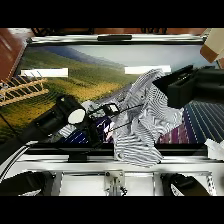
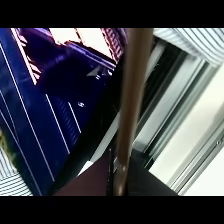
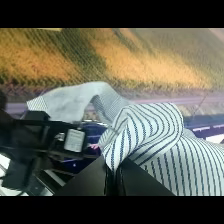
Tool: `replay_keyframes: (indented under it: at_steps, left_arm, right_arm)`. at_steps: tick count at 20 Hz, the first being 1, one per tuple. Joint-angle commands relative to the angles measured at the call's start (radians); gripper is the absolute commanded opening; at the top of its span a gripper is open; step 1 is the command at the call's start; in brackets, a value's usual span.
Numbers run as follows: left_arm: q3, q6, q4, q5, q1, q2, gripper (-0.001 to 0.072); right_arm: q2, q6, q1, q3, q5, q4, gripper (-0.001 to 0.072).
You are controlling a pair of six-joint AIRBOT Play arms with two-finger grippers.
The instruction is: Fold the shirts.
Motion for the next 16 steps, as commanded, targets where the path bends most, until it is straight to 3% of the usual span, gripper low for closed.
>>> replay_keyframes:
  at_steps: [1, 8, 13, 16]
  left_arm:
    - [0.003, -0.142, 0.011, 0.083, -0.018, -0.028, 0.0049]
    - [0.162, -0.231, 0.146, 0.091, 0.039, -0.014, 0.005]
    - [0.239, -0.16, 0.146, 0.086, 0.082, -0.011, 0.005]
    - [0.239, -0.063, 0.142, 0.023, 0.082, -0.012, 0.005]
  right_arm:
    - [-0.001, 0.002, 0.0, 0.074, 0.067, 0.0, 0.0068]
    - [0.039, 0.137, 0.0, 0.137, 0.278, -0.255, 0.0068]
    - [0.035, 0.204, 0.0, 0.137, 0.332, -0.32, 0.0068]
    - [0.035, 0.222, 0.0, 0.137, 0.261, -0.383, 0.0068]
